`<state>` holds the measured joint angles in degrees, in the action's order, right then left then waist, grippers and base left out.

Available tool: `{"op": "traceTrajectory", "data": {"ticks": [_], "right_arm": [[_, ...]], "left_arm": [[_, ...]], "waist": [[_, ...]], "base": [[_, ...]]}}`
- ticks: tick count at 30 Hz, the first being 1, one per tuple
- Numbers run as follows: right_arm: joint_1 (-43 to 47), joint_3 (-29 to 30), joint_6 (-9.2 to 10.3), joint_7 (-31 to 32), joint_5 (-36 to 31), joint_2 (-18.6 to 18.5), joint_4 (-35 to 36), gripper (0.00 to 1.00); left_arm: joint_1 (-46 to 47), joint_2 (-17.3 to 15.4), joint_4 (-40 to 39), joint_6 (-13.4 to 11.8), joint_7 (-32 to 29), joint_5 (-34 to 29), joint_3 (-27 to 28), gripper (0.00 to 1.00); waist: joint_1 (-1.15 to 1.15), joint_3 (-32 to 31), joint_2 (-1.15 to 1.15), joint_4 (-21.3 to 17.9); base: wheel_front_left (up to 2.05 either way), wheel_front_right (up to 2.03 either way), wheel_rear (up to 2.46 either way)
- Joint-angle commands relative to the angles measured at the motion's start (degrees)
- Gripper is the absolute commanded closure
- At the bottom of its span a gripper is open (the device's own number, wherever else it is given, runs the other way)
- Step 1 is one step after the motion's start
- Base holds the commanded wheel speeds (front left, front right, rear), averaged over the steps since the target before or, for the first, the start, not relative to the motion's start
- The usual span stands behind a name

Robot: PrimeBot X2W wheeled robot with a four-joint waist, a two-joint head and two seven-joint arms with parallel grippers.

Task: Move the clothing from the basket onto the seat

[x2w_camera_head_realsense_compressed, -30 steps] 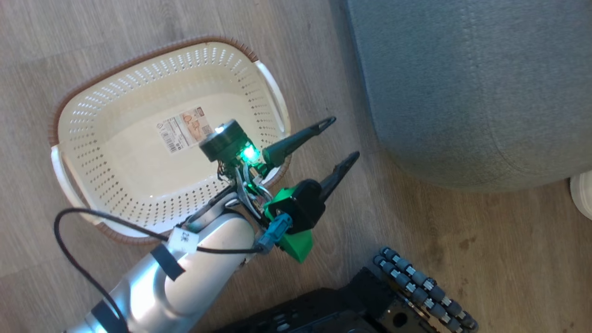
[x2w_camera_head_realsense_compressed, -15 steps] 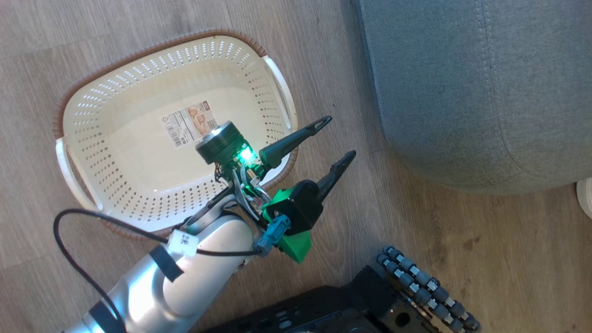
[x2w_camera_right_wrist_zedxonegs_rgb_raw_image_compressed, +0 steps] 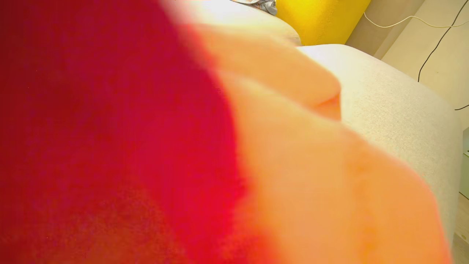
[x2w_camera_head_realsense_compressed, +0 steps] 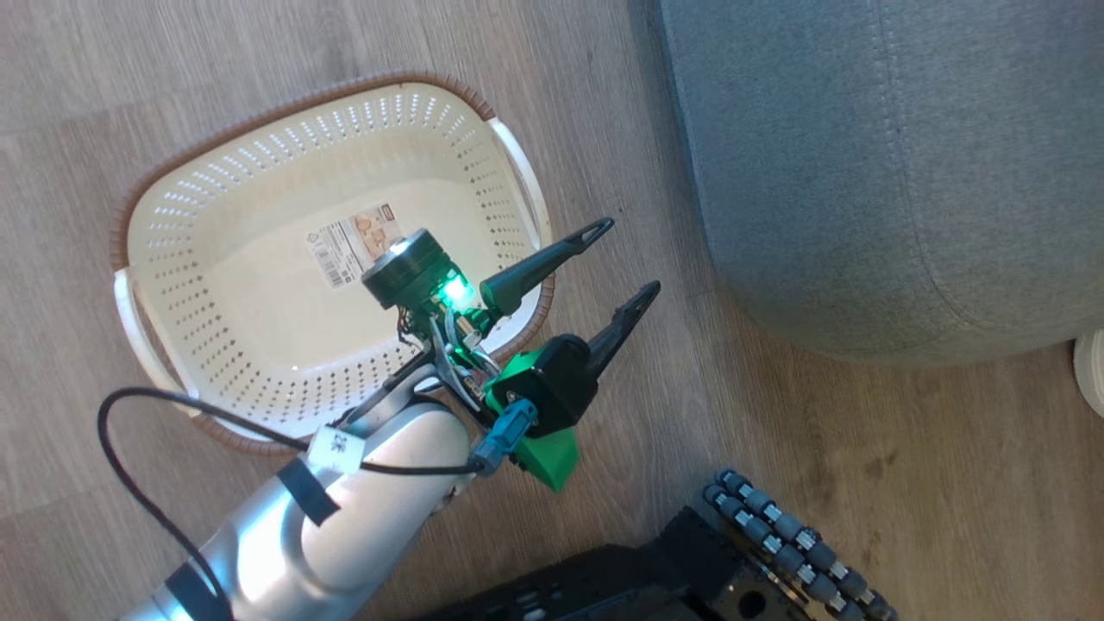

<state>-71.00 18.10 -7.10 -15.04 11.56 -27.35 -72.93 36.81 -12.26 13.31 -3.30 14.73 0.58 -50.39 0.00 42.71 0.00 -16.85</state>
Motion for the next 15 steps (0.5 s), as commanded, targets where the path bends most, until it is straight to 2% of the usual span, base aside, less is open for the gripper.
{"op": "traceTrajectory", "data": {"ticks": [1, 9, 15], "right_arm": [[0.3, -0.2, -0.39, 0.0, -1.0, -2.7, 0.8, 0.00], [-1.7, -0.9, -0.39, 3.8, -1.7, -4.7, -0.4, 0.00], [-3.2, -3.6, -0.39, 10.8, -3.6, -6.1, -0.7, 0.00]], "left_arm": [[-0.7, 0.4, -1.8, -0.5, 0.3, 0.3, 0.6, 0.00], [-1.7, 2.2, -2.1, -0.5, 0.3, 1.3, 0.8, 0.00], [-3.6, 3.9, -2.5, -0.5, 0.3, 2.1, 1.9, 0.00]], "waist": [[0.00, -1.2, 0.00, 0.1], [0.00, -5.3, 0.00, 0.8], [0.00, -9.4, 0.00, 1.4]], "base": [[0.00, 0.00, 0.00], [0.00, 0.00, 0.00], [0.00, 0.00, 0.00]]}}
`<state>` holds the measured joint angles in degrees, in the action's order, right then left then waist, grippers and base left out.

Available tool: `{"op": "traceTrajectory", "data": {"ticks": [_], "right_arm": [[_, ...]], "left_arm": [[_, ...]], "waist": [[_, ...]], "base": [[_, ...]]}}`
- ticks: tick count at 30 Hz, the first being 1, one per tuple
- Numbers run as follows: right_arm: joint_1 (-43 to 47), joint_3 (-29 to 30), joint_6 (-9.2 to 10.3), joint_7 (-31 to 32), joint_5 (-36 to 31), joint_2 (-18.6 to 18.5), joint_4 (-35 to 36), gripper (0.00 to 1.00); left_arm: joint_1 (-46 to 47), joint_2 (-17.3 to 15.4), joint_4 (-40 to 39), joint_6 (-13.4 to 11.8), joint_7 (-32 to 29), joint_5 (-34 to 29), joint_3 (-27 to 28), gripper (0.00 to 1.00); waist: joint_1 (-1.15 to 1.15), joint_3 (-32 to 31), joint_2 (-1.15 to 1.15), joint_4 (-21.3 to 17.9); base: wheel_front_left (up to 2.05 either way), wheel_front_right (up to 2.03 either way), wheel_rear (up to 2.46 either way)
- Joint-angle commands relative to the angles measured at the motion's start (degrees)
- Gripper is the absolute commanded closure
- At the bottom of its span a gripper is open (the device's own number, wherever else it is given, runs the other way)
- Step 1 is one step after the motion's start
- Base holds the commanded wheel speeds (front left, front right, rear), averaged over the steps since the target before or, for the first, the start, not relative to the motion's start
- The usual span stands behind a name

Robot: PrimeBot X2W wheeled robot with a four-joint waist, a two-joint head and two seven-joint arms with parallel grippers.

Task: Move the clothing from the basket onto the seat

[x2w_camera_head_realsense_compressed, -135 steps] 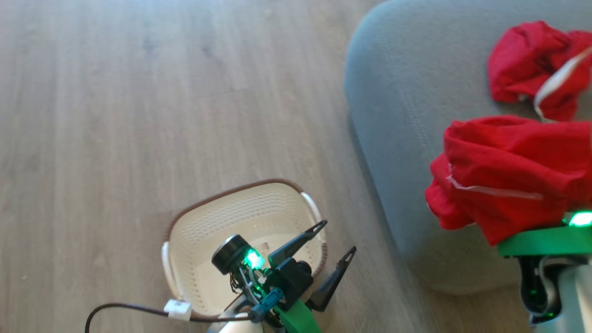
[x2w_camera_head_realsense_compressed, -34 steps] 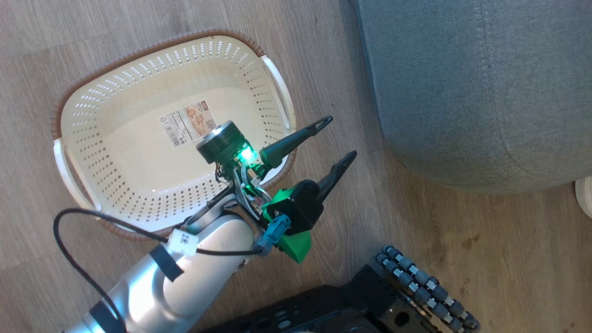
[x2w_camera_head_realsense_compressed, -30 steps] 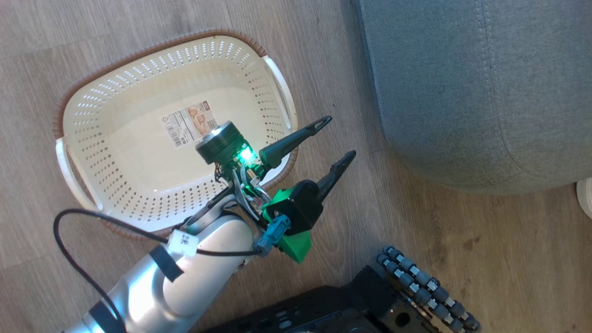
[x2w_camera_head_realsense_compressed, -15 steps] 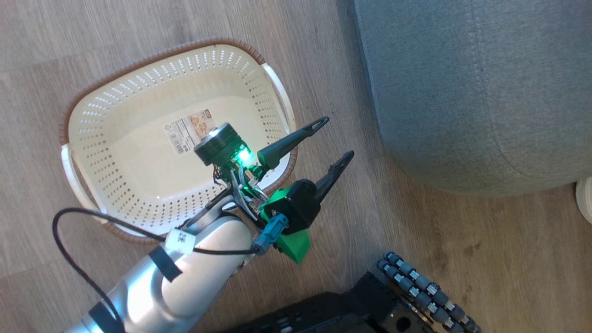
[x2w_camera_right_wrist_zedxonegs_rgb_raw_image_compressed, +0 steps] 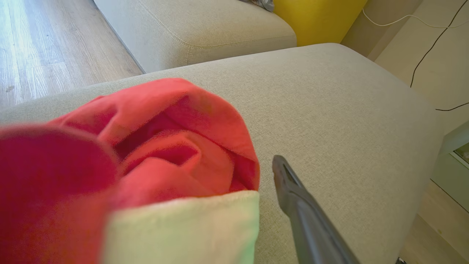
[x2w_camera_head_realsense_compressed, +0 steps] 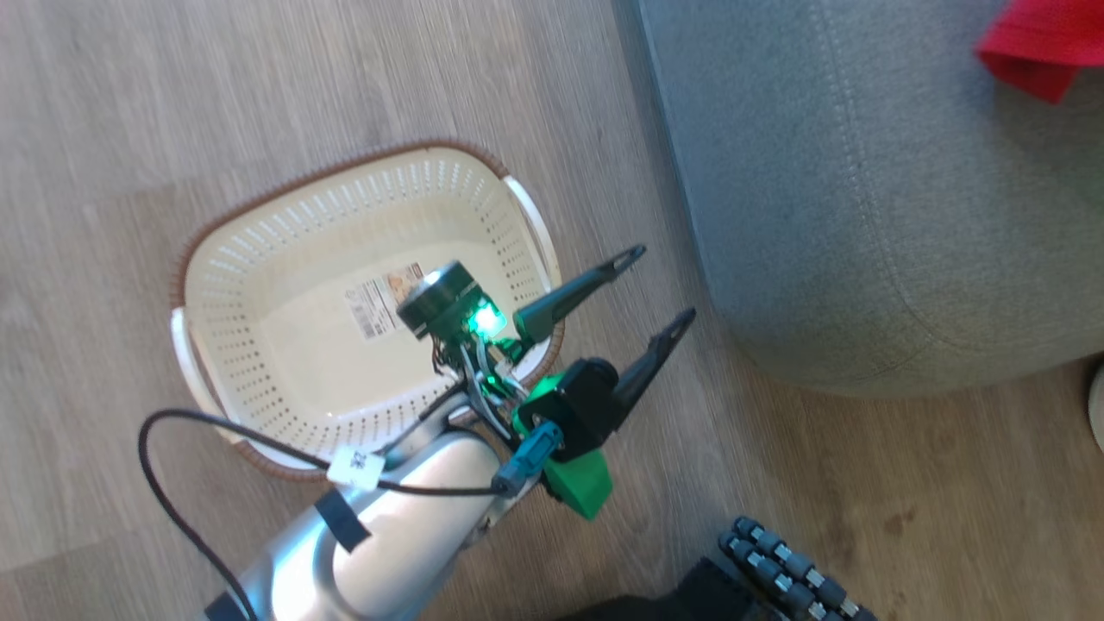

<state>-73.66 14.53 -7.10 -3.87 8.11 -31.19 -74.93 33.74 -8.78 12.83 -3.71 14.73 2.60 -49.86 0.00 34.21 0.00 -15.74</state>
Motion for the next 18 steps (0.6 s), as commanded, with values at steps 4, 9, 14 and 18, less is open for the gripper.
{"op": "traceTrajectory", "data": {"ticks": [4, 9, 14, 18], "right_arm": [[-2.1, -1.1, -0.39, 2.5, -1.2, -4.3, 1.2, 0.00], [-3.8, -2.4, -0.39, 6.0, -2.6, -6.0, 1.1, 0.00], [-5.3, -2.9, -0.39, 6.4, -3.2, -7.5, 1.4, 0.00], [-5.6, -2.6, -0.39, 4.5, -4.0, -8.9, 1.6, 0.00]], "left_arm": [[-1.6, 1.4, -2.3, 0.1, 0.3, 0.2, 2.2, 0.00], [-3.0, 2.6, -2.8, 0.4, 0.3, 0.4, 3.3, 0.00], [-4.4, 3.5, -3.3, 0.7, 0.3, 0.3, 4.4, 0.00], [-5.0, 3.9, -3.6, 0.8, 0.3, -0.1, 5.3, 0.00]], "waist": [[0.00, -3.0, 0.00, 0.8], [0.00, -5.5, 0.00, 1.6], [0.00, -7.6, 0.00, 2.5], [0.00, -7.8, 0.00, 3.3]], "base": [[0.00, 0.00, 0.00], [0.00, 0.00, 0.00], [0.00, 0.00, 0.00], [0.00, 0.00, 0.00]]}}
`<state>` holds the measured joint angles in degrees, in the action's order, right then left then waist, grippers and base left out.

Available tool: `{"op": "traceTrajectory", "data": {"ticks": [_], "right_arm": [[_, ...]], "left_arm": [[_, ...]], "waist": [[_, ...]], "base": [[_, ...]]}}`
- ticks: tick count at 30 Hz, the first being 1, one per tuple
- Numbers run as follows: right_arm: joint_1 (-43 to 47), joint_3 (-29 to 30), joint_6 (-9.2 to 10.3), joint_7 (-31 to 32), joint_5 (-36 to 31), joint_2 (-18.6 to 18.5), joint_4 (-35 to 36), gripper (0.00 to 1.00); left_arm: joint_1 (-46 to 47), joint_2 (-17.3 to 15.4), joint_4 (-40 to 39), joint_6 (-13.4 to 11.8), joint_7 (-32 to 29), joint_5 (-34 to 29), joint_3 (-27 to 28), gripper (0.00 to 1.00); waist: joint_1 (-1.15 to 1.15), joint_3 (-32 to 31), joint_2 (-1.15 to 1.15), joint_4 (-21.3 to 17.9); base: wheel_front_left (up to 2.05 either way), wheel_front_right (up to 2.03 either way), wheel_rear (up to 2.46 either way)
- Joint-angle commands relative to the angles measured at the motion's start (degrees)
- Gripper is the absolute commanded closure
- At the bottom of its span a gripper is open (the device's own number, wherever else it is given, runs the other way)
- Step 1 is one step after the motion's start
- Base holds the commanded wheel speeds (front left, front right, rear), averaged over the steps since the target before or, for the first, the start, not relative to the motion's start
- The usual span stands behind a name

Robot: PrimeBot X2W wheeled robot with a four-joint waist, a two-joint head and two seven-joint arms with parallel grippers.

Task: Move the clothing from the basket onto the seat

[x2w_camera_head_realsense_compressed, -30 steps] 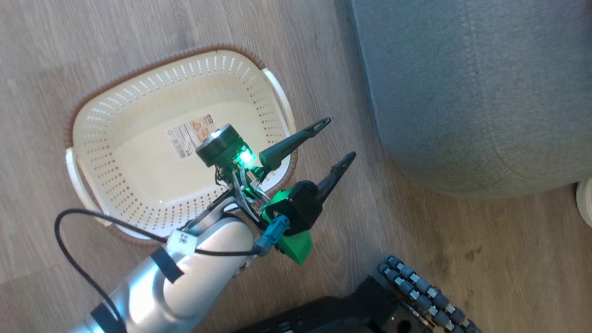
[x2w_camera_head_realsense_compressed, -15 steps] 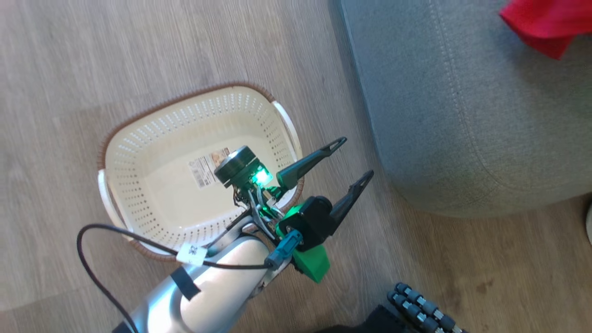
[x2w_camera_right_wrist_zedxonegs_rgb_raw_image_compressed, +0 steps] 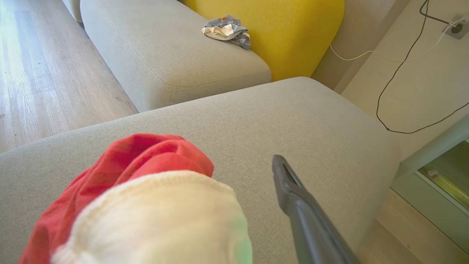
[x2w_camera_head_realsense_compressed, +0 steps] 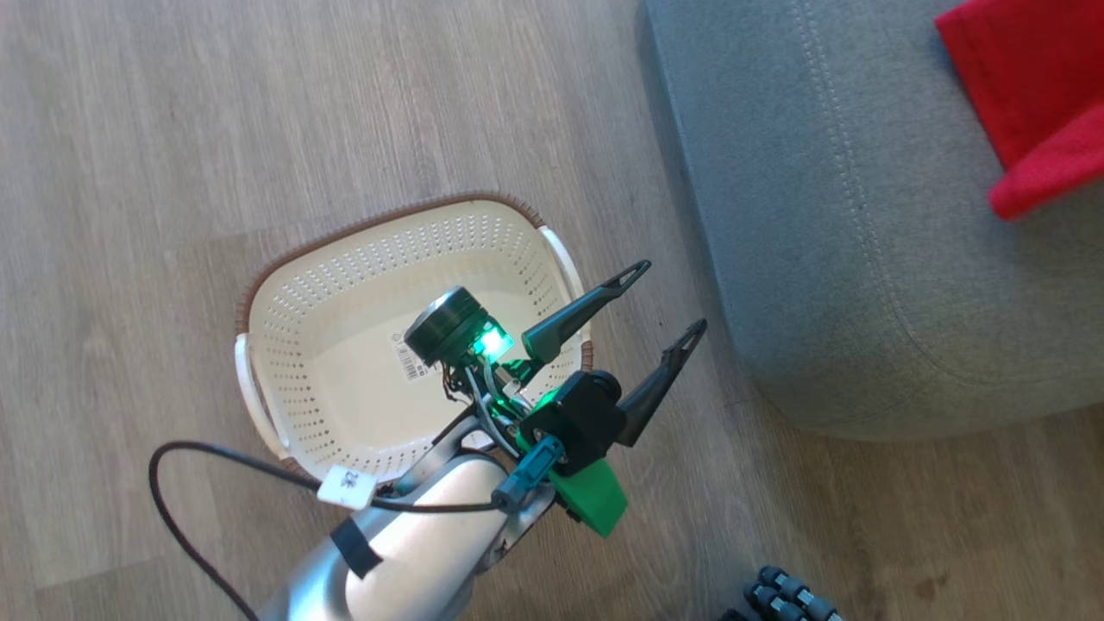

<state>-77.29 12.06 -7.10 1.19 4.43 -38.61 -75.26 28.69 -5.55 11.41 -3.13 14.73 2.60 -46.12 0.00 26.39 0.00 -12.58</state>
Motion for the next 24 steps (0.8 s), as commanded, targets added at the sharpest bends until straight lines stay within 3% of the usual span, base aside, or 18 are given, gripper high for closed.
{"op": "traceTrajectory", "data": {"ticks": [1, 12, 18, 24], "right_arm": [[-1.8, 0.0, -0.39, -0.9, -0.5, -1.6, 1.9, 0.00], [3.5, -7.6, -0.39, 9.4, -1.2, 2.1, 1.4, 0.00], [5.2, -14.1, -0.39, 15.5, 5.7, 4.9, 2.7, 0.00], [8.6, -19.9, -0.39, 17.7, 13.6, 5.0, 8.4, 0.00]], "left_arm": [[0.0, 0.8, -2.2, 0.3, 0.3, -0.2, 1.7, 0.00], [-0.7, 1.3, -2.6, 1.6, 0.3, -0.9, 2.9, 0.00], [-1.3, 1.5, -2.4, 1.7, 0.3, -1.0, 3.6, 0.00], [-2.2, 1.7, -2.2, 1.7, 0.3, -0.9, 4.1, 0.00]], "waist": [[0.00, 0.2, 0.00, 0.3], [0.00, 0.8, 0.00, 1.2], [0.00, -0.6, 0.00, 1.0], [0.00, -3.1, 0.00, 0.8]], "base": [[0.00, 0.00, 0.00], [0.00, 0.00, 0.00], [0.00, 0.00, 0.00], [0.00, 0.00, 0.00]]}}
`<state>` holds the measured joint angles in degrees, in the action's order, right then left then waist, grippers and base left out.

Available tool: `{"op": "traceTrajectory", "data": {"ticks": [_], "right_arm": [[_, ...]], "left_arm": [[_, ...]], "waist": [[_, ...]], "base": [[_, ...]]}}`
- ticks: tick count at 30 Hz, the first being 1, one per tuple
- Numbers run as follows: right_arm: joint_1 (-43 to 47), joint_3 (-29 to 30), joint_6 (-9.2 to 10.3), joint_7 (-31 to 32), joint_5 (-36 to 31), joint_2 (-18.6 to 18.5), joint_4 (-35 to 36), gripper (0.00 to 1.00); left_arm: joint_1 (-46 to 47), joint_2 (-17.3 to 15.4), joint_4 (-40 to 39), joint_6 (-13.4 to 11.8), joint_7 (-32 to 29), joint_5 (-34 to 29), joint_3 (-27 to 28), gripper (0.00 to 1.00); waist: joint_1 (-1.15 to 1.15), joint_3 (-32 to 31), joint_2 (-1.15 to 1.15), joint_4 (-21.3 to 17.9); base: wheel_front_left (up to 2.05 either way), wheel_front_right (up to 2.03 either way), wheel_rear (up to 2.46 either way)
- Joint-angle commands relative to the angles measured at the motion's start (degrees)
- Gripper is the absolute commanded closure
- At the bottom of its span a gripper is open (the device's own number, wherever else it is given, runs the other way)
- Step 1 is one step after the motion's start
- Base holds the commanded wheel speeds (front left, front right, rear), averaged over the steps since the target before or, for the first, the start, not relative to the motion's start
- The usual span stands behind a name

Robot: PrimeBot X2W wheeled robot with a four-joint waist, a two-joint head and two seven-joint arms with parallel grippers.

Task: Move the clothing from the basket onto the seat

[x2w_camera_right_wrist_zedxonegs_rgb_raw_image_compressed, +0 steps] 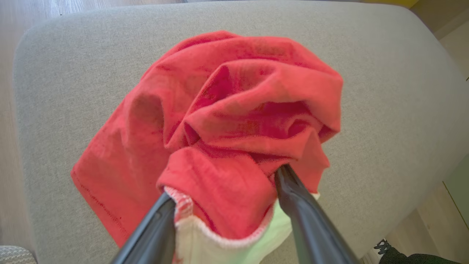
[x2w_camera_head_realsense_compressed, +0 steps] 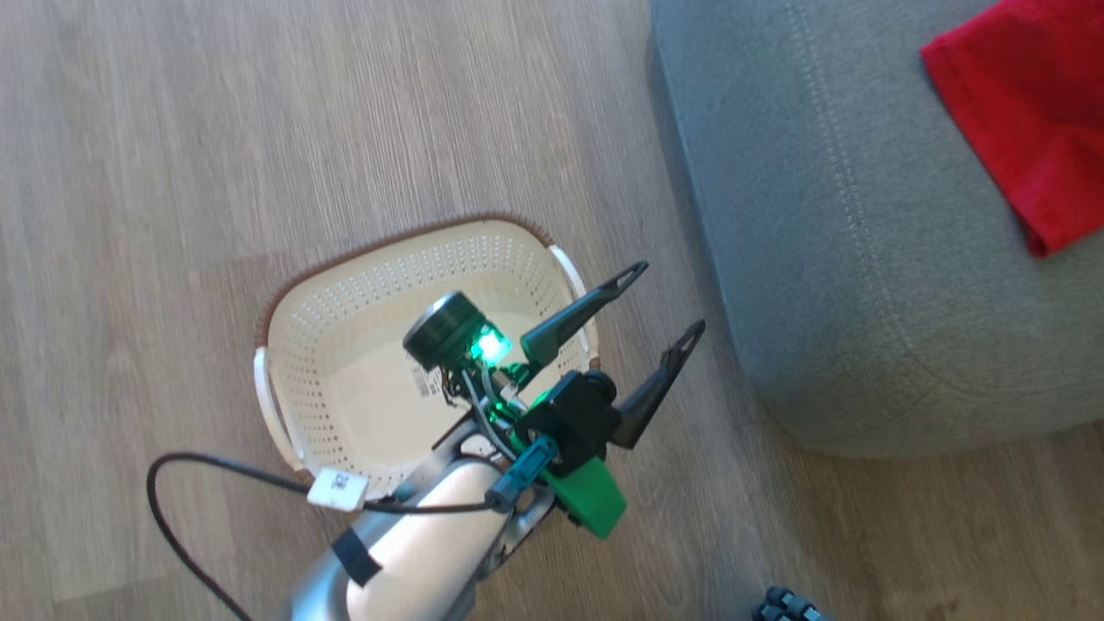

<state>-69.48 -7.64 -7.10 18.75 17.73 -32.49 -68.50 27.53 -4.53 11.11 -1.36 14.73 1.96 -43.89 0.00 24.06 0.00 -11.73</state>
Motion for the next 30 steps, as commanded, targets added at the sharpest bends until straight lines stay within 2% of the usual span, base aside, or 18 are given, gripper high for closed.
{"op": "traceTrajectory", "data": {"ticks": [1, 8, 14, 23, 30], "right_arm": [[1.8, -1.4, -0.39, 0.8, 2.0, -1.3, 2.8, 0.00], [8.1, -9.5, -0.39, 3.0, 10.9, -4.4, 11.5, 0.00], [13.0, -12.0, -0.39, -0.6, 22.7, -5.4, 20.9, 0.00], [22.7, -14.2, -0.39, -13.6, 37.1, -7.1, 35.4, 0.00], [30.5, -16.4, -0.39, -26.1, 42.1, -8.3, 44.9, 0.00]], "left_arm": [[-1.3, 0.8, -2.0, -0.1, 0.3, -0.1, 2.0, 0.00], [-3.3, 1.0, -2.7, -0.2, 0.3, 0.3, 3.2, 0.00], [-5.0, 1.3, -4.1, -0.5, 0.3, 0.8, 5.4, 0.00], [-7.9, 1.5, -6.0, -1.4, 0.3, 2.2, 10.3, 0.00], [-10.4, 1.6, -8.1, -3.0, 0.3, 3.3, 17.0, 0.00]], "waist": [[0.00, -1.5, 0.00, -0.1], [0.00, -6.0, 0.00, -0.5], [0.00, -9.2, 0.00, 0.2], [0.00, -13.6, 0.00, 3.1], [0.00, -16.4, 0.00, 6.4]], "base": [[0.00, 0.00, 0.00], [0.00, 0.00, 0.00], [0.00, 0.00, 0.00], [0.00, 0.00, 0.00], [0.00, 0.00, 0.00]]}}
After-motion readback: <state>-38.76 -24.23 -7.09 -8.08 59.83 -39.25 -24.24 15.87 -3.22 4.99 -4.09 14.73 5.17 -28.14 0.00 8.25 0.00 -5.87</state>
